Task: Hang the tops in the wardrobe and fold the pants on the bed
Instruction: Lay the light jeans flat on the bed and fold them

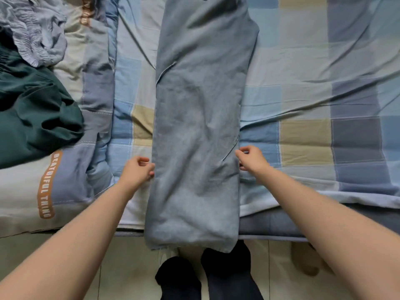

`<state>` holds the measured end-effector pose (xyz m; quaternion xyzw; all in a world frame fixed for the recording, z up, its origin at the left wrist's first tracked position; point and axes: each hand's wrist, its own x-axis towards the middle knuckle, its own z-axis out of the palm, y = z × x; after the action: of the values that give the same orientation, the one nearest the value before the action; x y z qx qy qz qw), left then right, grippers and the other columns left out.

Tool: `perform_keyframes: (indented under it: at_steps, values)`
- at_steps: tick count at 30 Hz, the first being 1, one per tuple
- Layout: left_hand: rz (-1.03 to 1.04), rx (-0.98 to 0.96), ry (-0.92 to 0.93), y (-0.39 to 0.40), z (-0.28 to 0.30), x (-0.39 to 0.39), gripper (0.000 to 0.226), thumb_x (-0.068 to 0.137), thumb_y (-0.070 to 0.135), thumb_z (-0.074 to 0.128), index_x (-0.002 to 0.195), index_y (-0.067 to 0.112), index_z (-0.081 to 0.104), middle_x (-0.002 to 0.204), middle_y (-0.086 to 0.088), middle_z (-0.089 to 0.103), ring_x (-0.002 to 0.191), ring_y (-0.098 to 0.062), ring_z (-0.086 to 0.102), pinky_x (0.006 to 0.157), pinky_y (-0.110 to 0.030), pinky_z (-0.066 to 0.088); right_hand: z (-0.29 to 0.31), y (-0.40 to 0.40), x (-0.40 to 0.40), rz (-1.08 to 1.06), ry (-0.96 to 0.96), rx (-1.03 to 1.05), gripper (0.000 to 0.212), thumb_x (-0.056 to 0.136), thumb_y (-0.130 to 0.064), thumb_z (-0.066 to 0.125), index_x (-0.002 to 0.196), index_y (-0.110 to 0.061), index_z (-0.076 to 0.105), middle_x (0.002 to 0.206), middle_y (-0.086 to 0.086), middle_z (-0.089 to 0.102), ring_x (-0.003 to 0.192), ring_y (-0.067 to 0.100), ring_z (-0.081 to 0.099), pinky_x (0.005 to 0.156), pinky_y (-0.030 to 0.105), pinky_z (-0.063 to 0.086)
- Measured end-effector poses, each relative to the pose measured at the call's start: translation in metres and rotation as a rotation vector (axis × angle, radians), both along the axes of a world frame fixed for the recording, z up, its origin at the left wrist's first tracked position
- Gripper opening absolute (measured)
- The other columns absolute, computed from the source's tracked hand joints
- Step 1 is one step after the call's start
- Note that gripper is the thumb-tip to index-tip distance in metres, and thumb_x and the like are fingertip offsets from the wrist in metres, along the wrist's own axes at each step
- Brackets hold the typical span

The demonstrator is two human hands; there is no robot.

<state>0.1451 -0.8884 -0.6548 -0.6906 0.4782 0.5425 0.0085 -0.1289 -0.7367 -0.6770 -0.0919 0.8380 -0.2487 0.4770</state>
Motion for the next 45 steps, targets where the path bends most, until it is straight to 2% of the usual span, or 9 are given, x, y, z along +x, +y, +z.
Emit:
perform_keyframes:
  at_steps: [4, 11, 15, 22, 30, 35, 37, 41, 45]
  values:
    - [0.045, -0.089, -0.053, -0.03, -0.013, -0.048, 0.031, 0.087, 0.019, 0.071, 0.112, 0.005, 0.057, 0.088, -0.013, 0.062, 0.07, -0.03, 0.06, 0.067, -0.035, 0.05, 0.001, -0.052, -0.03, 0.041, 0.082, -0.013, 0.038, 0.089, -0.032, 0.059, 0.059, -0.016, 0.043, 0.073, 0.013, 0.053, 0.076, 0.029, 0.052, 0.084, 0.048, 0.053]
    - [-0.042, -0.463, -0.233, -0.048, -0.02, -0.075, 0.01, 0.092, 0.013, 0.061, 0.097, 0.004, 0.064, 0.09, -0.011, 0.062, 0.087, -0.028, 0.057, 0.074, -0.03, 0.036, -0.01, -0.061, -0.064, 0.266, 0.272, -0.062, 0.027, 0.092, -0.026, 0.058, 0.072, -0.018, 0.042, 0.074, 0.001, 0.049, 0.079, 0.022, 0.044, 0.068, 0.027, 0.03]
    - [-0.078, -0.243, -0.165, -0.073, -0.029, -0.073, 0.013, 0.083, 0.005, 0.069, 0.093, 0.008, 0.061, 0.08, -0.007, 0.061, 0.086, -0.029, 0.061, 0.072, -0.03, 0.042, -0.017, -0.067, -0.082, 0.26, 0.181, -0.011, 0.022, 0.087, -0.028, 0.064, 0.076, -0.02, 0.047, 0.077, 0.001, 0.056, 0.081, 0.026, 0.057, 0.068, 0.028, 0.037]
    - [0.1, 0.086, 0.195, -0.156, -0.014, -0.134, 0.015, 0.091, 0.022, 0.066, 0.083, 0.013, 0.056, 0.041, 0.008, 0.036, 0.031, -0.005, 0.032, 0.033, -0.013, 0.024, -0.001, -0.157, -0.127, -0.073, 0.093, -0.145, 0.024, 0.085, -0.039, 0.063, 0.08, -0.017, 0.056, 0.082, 0.005, 0.059, 0.075, 0.023, 0.056, 0.073, 0.035, 0.048]
    - [0.029, -0.245, 0.039, -0.229, -0.034, -0.187, 0.015, 0.085, 0.013, 0.071, 0.095, 0.002, 0.068, 0.09, -0.013, 0.066, 0.09, -0.025, 0.065, 0.078, -0.035, 0.053, -0.021, -0.209, -0.174, -0.175, 0.193, -0.052, 0.006, 0.082, -0.009, 0.06, 0.085, -0.013, 0.063, 0.076, 0.008, 0.057, 0.069, 0.021, 0.05, 0.05, 0.022, 0.033]
    - [0.199, -0.052, 0.009, -0.257, -0.033, -0.209, 0.02, 0.077, 0.022, 0.068, 0.081, 0.01, 0.052, 0.068, -0.008, 0.048, 0.055, -0.024, 0.046, 0.054, -0.026, 0.037, -0.002, -0.25, -0.2, -0.305, -0.001, -0.01, 0.01, 0.071, -0.007, 0.046, 0.064, -0.013, 0.043, 0.055, 0.005, 0.037, 0.047, 0.017, 0.032, 0.054, 0.024, 0.03]
    - [0.223, -0.113, -0.012, -0.26, -0.037, -0.214, 0.031, 0.072, 0.029, 0.072, 0.086, 0.006, 0.057, 0.077, -0.008, 0.057, 0.068, -0.027, 0.056, 0.064, -0.03, 0.048, 0.007, -0.27, -0.217, -0.35, -0.005, -0.04, 0.004, 0.075, -0.013, 0.05, 0.074, -0.013, 0.046, 0.058, 0.004, 0.042, 0.046, 0.018, 0.039, 0.055, 0.023, 0.037]
    - [-0.059, -0.258, -0.281, -0.27, -0.049, -0.212, 0.065, 0.071, 0.053, 0.073, 0.1, -0.004, 0.064, 0.103, -0.022, 0.067, 0.099, -0.038, 0.063, 0.087, -0.045, 0.055, 0.008, -0.302, -0.253, -0.386, 0.037, -0.181, 0.014, 0.085, -0.012, 0.059, 0.081, -0.016, 0.047, 0.072, 0.005, 0.051, 0.054, 0.014, 0.048, 0.052, 0.026, 0.045]
    - [-0.484, -0.209, -0.419, -0.292, -0.026, -0.215, 0.062, 0.084, 0.06, 0.06, 0.072, 0.0, 0.065, 0.063, -0.014, 0.069, 0.058, -0.024, 0.067, 0.058, -0.029, 0.051, -0.001, -0.323, -0.279, -0.384, 0.203, -0.217, 0.021, 0.087, -0.01, 0.061, 0.075, -0.017, 0.045, 0.081, 0.004, 0.051, 0.071, 0.017, 0.051, 0.068, 0.032, 0.052]
